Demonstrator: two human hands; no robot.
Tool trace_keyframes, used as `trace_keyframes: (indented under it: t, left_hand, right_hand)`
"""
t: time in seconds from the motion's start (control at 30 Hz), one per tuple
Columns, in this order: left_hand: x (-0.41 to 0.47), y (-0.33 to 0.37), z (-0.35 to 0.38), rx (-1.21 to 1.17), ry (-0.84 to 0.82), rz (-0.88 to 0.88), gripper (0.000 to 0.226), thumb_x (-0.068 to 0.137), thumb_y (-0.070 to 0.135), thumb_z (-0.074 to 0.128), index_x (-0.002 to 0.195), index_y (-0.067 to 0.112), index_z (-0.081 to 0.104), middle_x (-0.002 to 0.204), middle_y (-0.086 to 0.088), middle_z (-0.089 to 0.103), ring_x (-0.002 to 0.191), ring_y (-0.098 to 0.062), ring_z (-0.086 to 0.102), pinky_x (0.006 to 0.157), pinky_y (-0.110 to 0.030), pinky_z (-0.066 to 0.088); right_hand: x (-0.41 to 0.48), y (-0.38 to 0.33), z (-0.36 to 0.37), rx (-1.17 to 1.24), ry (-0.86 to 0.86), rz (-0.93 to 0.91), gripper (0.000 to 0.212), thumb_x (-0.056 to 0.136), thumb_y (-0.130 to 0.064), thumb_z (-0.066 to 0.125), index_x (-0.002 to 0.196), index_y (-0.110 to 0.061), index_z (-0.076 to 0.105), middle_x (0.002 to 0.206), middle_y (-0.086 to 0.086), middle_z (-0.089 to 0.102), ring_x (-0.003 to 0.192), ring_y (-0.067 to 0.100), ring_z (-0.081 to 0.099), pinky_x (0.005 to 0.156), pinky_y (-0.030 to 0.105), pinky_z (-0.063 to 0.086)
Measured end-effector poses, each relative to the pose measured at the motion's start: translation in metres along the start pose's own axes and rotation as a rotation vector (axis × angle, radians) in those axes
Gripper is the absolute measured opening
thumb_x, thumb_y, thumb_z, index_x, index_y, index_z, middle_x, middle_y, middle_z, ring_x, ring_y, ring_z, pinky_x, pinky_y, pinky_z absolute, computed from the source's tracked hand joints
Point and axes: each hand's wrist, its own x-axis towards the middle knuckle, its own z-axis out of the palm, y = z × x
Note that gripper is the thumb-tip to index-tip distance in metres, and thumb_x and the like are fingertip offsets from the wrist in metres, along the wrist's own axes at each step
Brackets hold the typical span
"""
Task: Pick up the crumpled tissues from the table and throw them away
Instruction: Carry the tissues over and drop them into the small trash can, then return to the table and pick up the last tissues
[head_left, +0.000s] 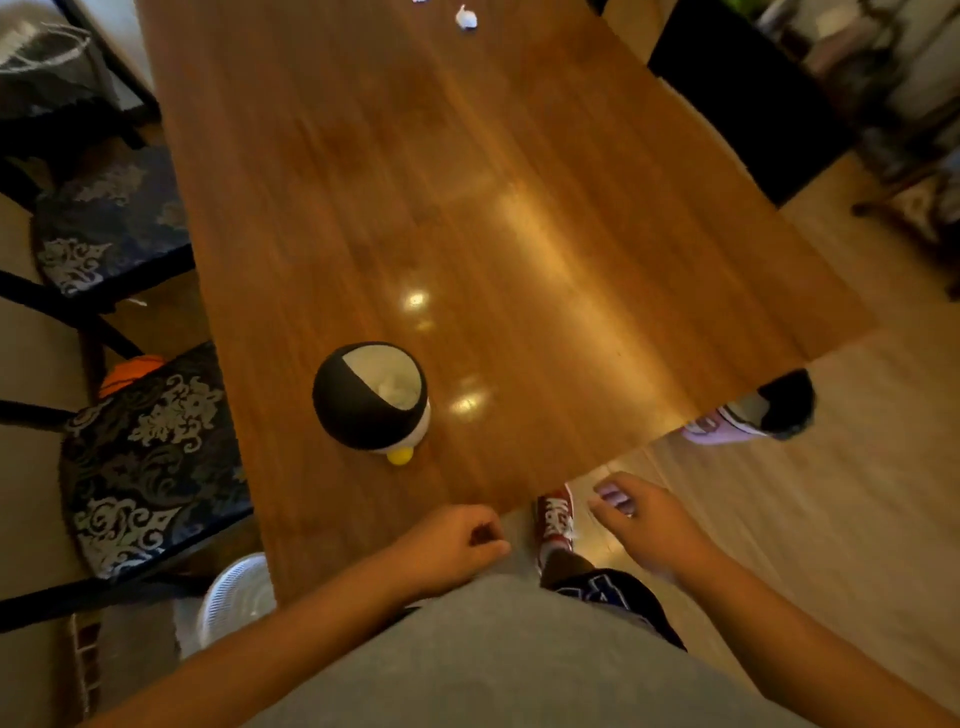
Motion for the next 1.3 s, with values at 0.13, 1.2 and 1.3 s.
trace_keyframes:
  t: [0.13,1.2,1.3]
  left_hand:
    - [0.005,-0.029,0.036,0.151,-0.210,-0.104,0.017,0.086,0.043,0.061,0.078,0.029,0.063,0.087,0.002,0.070,0.082,-0.012,0.066,0.070,-0.028,0.049]
    - [0.123,0.190,0.284,0.333,-0.223,-0.237,0.020,0.094,0.024,0.053,0.086,0.009,0.063,0.079,-0.007,0.062,0.069,-0.016,0.055,0.062,-0.026,0.042]
    - [0.142,0.195,0.279,0.330,-0.230,-0.308,0.020,0.096,0.025,0.052,0.092,0.008,0.061,0.080,-0.006,0.060,0.069,-0.014,0.053,0.058,-0.023,0.042]
  right_hand:
    - [-0.054,0.044,0.025,0.017,-0.011,0.200,0.025,0.092,-0.042,0.057,0.106,-0.023,0.066,0.101,-0.001,0.068,0.092,0.016,0.063,0.078,0.028,0.048]
    - [-0.298,0.441,-0.016,0.657,0.181,0.845,0.026,0.093,-0.032,0.059,0.083,-0.008,0.063,0.085,0.017,0.068,0.071,0.027,0.061,0.063,0.032,0.043]
    - [-0.275,0.452,-0.058,0.672,0.218,0.808,0.025,0.093,-0.031,0.059,0.084,-0.008,0.063,0.081,0.013,0.067,0.071,0.027,0.064,0.064,0.035,0.046]
